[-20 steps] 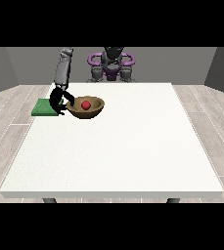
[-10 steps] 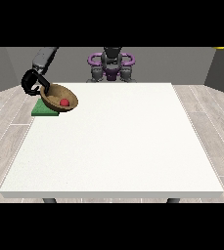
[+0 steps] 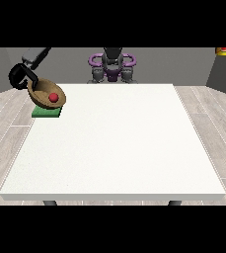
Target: Pick the cup and pour the ball into the bowl, then pick the bowl and place it on the pad
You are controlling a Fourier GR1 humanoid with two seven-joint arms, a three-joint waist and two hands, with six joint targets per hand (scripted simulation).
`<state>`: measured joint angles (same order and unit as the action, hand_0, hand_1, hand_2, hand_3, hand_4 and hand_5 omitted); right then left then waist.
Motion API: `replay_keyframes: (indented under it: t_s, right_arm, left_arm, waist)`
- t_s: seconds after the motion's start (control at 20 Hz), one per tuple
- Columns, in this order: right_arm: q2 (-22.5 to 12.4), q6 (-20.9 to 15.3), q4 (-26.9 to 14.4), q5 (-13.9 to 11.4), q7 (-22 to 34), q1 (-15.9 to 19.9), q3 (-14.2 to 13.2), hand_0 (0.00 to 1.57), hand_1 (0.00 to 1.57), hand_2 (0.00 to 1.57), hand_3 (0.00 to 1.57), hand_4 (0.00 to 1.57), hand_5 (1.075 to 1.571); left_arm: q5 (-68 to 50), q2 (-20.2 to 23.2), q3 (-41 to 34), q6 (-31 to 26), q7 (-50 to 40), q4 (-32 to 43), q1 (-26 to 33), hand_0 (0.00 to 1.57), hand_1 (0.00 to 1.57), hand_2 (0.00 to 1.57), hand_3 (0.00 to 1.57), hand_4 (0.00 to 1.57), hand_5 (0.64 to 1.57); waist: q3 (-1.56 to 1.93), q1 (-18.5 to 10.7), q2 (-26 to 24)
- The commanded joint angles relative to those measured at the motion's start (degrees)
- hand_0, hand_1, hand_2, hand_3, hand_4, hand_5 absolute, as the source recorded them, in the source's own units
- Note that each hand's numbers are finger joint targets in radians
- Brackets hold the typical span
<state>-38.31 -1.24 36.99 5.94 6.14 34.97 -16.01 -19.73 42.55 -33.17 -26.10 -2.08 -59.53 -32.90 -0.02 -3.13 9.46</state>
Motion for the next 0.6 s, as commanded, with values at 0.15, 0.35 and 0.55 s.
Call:
replay_keyframes:
  t_s: [0.15, 0.35, 0.55]
  right_arm:
    - [0.3, 1.8, -3.2, 2.0, -5.4, -3.9, -3.4, 1.57, 1.57, 1.57, 0.49, 1.07, 1.568]
    - [3.2, 0.0, -3.4, 2.5, -5.3, -2.5, -3.5, 1.57, 1.57, 1.57, 0.44, 1.06, 1.569]
    - [5.8, -0.5, -2.9, 2.5, -3.6, -1.8, -2.4, 1.57, 1.57, 1.57, 0.54, 1.02, 1.571]
  left_arm:
    - [0.0, -0.3, 0.1, -0.1, 2.9, -1.1, 3.6, 0.0, 0.0, 0.0, 0.0, 1.22, 1.553]
    - [-1.2, 1.3, -0.1, -3.2, 4.4, 0.9, 3.2, 0.0, 0.0, 0.0, 0.0, 1.21, 1.553]
    - [0.0, 0.5, 1.2, -0.7, 4.1, 1.1, 2.7, 0.0, 0.0, 0.0, 0.0, 1.21, 1.555]
  waist:
    - [0.07, -0.4, 0.2]
    - [0.05, -1.6, 2.3]
    - [0.05, -0.5, 0.9]
